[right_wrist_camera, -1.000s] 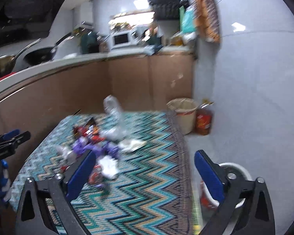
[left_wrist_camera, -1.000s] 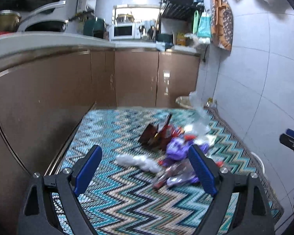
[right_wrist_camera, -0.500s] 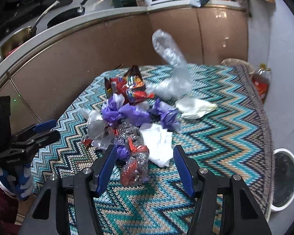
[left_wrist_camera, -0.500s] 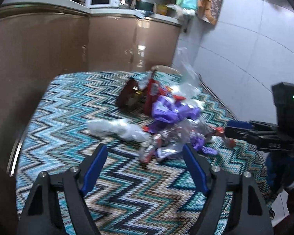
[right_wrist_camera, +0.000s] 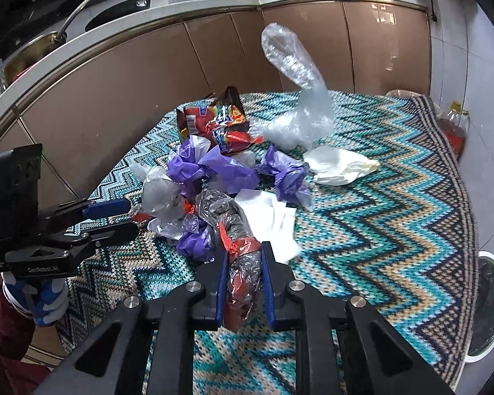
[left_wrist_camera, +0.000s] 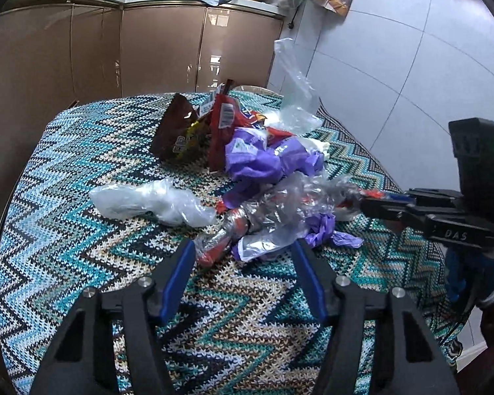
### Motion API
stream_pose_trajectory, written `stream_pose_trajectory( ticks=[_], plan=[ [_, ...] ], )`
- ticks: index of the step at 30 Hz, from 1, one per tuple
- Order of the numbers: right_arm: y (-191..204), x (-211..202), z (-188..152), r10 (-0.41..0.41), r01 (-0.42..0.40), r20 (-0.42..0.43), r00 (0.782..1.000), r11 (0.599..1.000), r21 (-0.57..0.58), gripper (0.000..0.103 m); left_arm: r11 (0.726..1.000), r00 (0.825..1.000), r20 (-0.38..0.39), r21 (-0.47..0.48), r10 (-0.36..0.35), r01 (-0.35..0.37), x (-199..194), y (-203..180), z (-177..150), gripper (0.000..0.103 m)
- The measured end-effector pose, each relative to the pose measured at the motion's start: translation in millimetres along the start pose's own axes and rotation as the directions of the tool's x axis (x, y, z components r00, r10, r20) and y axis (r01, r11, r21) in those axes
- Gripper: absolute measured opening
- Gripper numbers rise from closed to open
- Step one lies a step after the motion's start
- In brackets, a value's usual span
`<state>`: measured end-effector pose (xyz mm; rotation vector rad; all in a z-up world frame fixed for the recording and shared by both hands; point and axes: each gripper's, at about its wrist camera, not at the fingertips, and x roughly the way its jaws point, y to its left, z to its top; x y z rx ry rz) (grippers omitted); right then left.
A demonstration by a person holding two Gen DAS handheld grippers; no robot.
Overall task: Collect trash
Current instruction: 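Grasp the red-and-clear plastic wrapper with the right gripper while the left gripper grasps a clear wrapper, then carry both wrappers over the white bin and open both grippers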
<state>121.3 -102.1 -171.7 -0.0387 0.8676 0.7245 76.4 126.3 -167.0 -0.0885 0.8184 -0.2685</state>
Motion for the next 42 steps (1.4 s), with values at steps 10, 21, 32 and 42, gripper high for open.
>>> stream_pose_trajectory(
  ticks=[10,21,32,42],
  plan=[
    [-20,-39,-15,-0.035,0.033,0.067,0.997,0.999,0.038,0.017,0.999,1.0,-0.01,-0.029,0.018,-0.019,9,7,3,0.055],
    [-34,-49,-25,-0.06,0.052,0.087,0.994,0.995,0.09,0.017,0.994,0.999,-0.018,-0.104,0.03,-0.032,10,38,0,0.043],
    [-32,-53,-24,-0.078,0.07,0.091,0.993,0.993,0.091,0.017,0.989,1.0,-0.025,-0.145,-0.011,0.007,27,39,2,0.009],
    [-14,-81,-28,-0.11,0.101,0.138,0.984,0.992,0.07,0.017,0.987,0.999,0.025,-0.159,0.039,-0.035,-22,41,-15,0.006]
  ],
)
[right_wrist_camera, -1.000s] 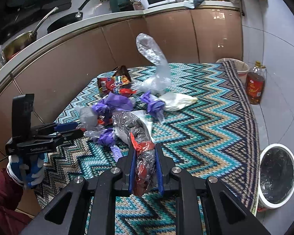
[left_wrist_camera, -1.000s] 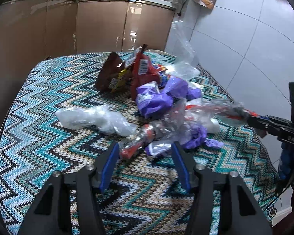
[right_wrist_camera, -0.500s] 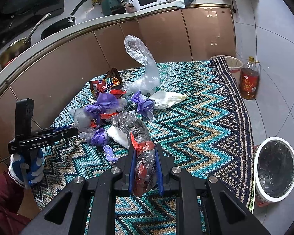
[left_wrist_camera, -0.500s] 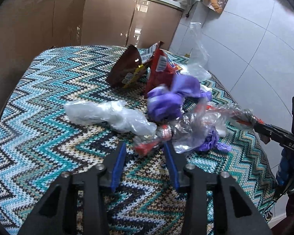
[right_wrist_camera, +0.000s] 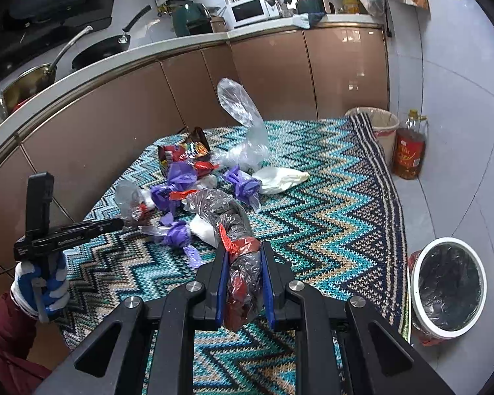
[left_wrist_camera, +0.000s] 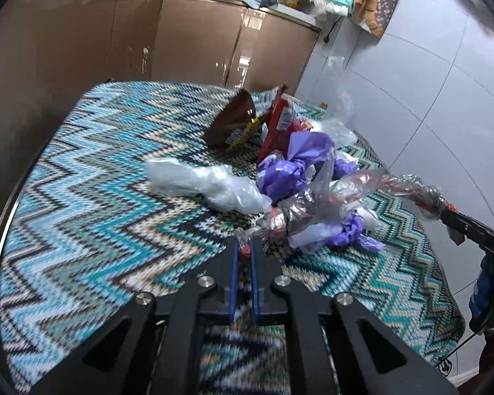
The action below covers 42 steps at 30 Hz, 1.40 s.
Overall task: Collect trash
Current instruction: 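Carry both wrappers over the white bin and open both grippers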
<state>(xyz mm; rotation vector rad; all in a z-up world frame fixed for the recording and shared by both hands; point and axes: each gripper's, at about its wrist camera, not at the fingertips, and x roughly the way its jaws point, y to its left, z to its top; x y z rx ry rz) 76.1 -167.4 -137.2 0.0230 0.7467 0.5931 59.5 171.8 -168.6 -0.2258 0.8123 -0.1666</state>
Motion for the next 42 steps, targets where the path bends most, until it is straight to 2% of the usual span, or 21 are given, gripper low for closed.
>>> stream_pose_trajectory(
  ticks=[5,8,11,15,18,22,25,28,33,38,41,42],
  plan=[
    [4,-23,-1,-0.008,0.008,0.052,0.999,1.0,-0.003,0.017,1.0,0.998,0.057,0.001,0.0,0.0,-39,-8,2,0.006],
    [-3,-39,-2,-0.027,0.026,0.086,0.996,1.0,0.018,0.017,0.999,0.997,0.072,0.038,-0.014,0.012,-47,-30,12,0.006],
    [-19,-59,-8,-0.067,0.061,0.115,0.991,0.997,0.055,0.017,0.995,0.998,0.057,0.099,-0.038,0.032,-41,-65,22,0.006],
    [-54,-90,-19,-0.154,0.137,0.138,0.978,0.982,0.128,0.017,0.978,0.994,0.007,0.179,-0.105,0.102,-17,-125,37,0.006],
    [-89,-114,-33,-0.247,0.216,0.143,0.958,0.955,0.202,0.017,0.956,0.988,-0.046,0.248,-0.15,0.157,9,-184,47,0.006],
    [-145,-136,-54,-0.384,0.339,0.104,0.917,0.891,0.302,0.017,0.914,0.979,-0.109,0.354,-0.172,0.2,41,-260,53,0.006],
    [-181,-140,-69,-0.447,0.401,0.065,0.892,0.849,0.344,0.017,0.882,0.97,-0.16,0.41,-0.181,0.232,72,-311,58,0.006],
    [-216,-135,-78,-0.478,0.432,0.032,0.878,0.818,0.38,0.017,0.85,0.964,-0.204,0.463,-0.173,0.25,108,-359,60,0.006],
    [-269,-116,-76,-0.505,0.466,-0.017,0.863,0.783,0.411,0.018,0.824,0.954,-0.266,0.504,-0.136,0.258,180,-416,59,0.007],
    [-306,-88,-70,-0.506,0.481,-0.052,0.861,0.778,0.404,0.019,0.818,0.947,-0.3,0.511,-0.119,0.265,235,-447,59,0.007],
    [-321,-76,-68,-0.5,0.478,-0.059,0.864,0.778,0.407,0.019,0.823,0.939,-0.323,0.496,-0.122,0.278,258,-459,58,0.008],
    [-324,-74,-68,-0.501,0.481,-0.062,0.863,0.778,0.405,0.022,0.825,0.934,-0.334,0.488,-0.126,0.286,265,-461,58,0.008]
  ],
)
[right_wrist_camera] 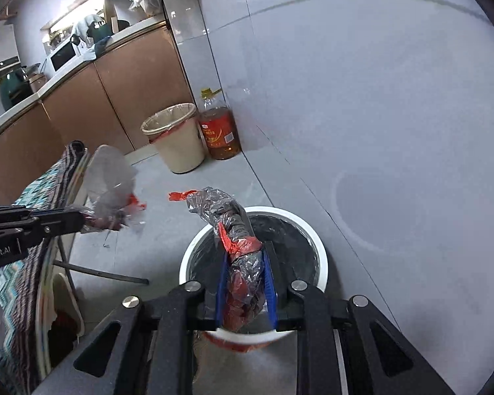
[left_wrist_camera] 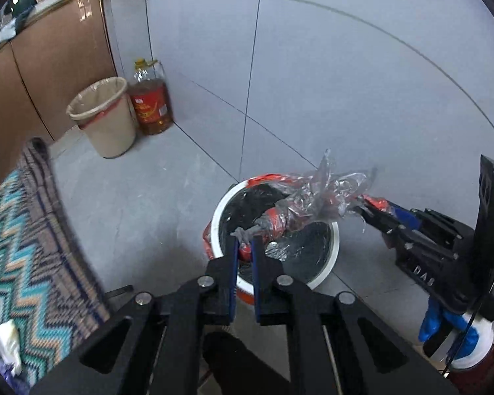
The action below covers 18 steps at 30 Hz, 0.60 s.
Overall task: Collect trash
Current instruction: 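Carry both wrappers over the white bin and open both grippers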
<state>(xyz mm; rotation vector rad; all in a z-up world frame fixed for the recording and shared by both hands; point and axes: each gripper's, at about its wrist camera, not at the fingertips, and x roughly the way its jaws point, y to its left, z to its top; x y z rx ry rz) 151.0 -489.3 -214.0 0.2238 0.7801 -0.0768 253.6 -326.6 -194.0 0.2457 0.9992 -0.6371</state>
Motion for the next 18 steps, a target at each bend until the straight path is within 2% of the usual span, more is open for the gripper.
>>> stream_pose_trajectory(
  ticks=[1,3,4,7,9,11,14,18],
  plan=[
    [-1,5,2,-0.004,0.004,-0.004,1.0,1.0,-0.002,0.026,1.0,1.0,-0.006,-0.01,-0.011,0.011,6,-1,2,0.009],
    [-6,13,1,-0.013,0.013,-0.012,1.0,1.0,-0.001,0.045,0.999,0.999,-0.024,-0.033,-0.037,0.036,16,3,5,0.01],
    [-8,15,-1,-0.017,0.017,-0.015,1.0,1.0,0.001,0.048,0.997,0.998,-0.032,-0.046,-0.058,0.056,19,2,5,0.011],
    [-14,23,0,-0.027,0.027,-0.026,0.999,1.0,0.004,0.05,0.993,0.994,-0.047,-0.068,-0.101,0.098,28,5,6,0.018],
    [-16,28,5,-0.033,0.033,-0.028,0.999,0.999,0.007,0.052,0.99,0.992,-0.046,-0.074,-0.12,0.117,30,4,6,0.033],
    [-16,26,6,-0.042,0.042,-0.028,0.999,0.999,0.009,0.052,0.988,0.99,-0.037,-0.08,-0.133,0.13,29,5,8,0.04],
    [-15,16,5,-0.054,0.054,-0.019,0.998,0.998,0.013,0.052,0.983,0.987,-0.014,-0.088,-0.161,0.159,18,6,9,0.04],
    [-9,-6,4,-0.061,0.061,0.004,0.998,0.998,0.014,0.052,0.982,0.985,0.047,-0.086,-0.165,0.169,-19,7,1,0.04]
  ],
)
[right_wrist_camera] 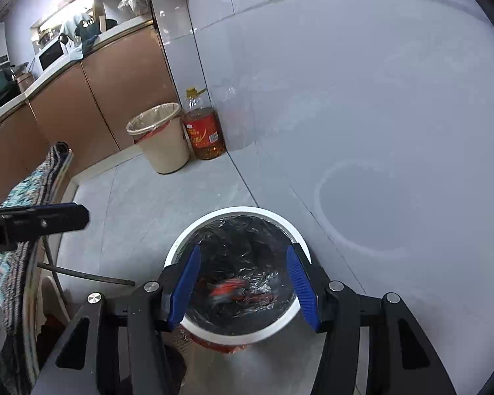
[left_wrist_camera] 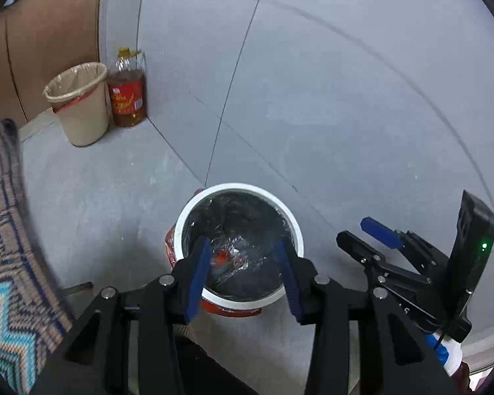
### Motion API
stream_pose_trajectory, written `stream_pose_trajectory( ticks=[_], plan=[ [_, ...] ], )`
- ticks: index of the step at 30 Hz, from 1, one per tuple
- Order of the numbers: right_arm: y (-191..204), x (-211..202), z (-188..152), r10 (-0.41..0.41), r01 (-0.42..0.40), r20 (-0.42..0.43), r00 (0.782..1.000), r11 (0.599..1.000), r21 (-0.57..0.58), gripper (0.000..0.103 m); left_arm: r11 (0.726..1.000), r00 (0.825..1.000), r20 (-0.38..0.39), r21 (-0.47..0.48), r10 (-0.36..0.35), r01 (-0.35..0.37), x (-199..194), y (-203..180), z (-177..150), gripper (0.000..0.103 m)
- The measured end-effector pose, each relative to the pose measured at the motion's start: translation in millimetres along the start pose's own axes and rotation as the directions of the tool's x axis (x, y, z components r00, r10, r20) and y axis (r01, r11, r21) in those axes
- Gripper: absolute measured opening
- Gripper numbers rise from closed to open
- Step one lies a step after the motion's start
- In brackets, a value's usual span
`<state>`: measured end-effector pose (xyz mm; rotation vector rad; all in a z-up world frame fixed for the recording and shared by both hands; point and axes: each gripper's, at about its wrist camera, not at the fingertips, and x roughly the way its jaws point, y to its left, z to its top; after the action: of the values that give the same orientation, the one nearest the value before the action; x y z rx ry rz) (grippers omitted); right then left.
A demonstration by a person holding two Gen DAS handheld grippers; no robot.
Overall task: Collect trash
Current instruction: 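Carry both wrappers over the white bin and open both grippers, then grasp the purple glove with the left gripper while the right gripper grasps a white tissue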
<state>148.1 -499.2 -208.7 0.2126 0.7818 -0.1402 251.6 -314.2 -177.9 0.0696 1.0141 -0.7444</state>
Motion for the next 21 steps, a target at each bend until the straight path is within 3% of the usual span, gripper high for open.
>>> stream_pose_trajectory(
  ticks=[11,17,21],
  plan=[
    [45,-112,0,0.043,-0.036,0.145,0.988,0.998,-0.045,0.052,0.999,0.984,0.17,0.021,0.045,-0.049,-132,0,-51,0.04],
    [97,-160,-11,0.123,-0.1,0.191,0.974,0.987,-0.129,0.052,0.997,0.967,0.245,0.007,0.068,-0.071,-206,18,-98,0.04],
    [135,-176,-19,0.199,-0.165,0.194,0.96,0.97,-0.179,0.052,0.991,0.949,0.287,-0.021,0.133,-0.132,-249,46,-136,0.04]
  ],
)
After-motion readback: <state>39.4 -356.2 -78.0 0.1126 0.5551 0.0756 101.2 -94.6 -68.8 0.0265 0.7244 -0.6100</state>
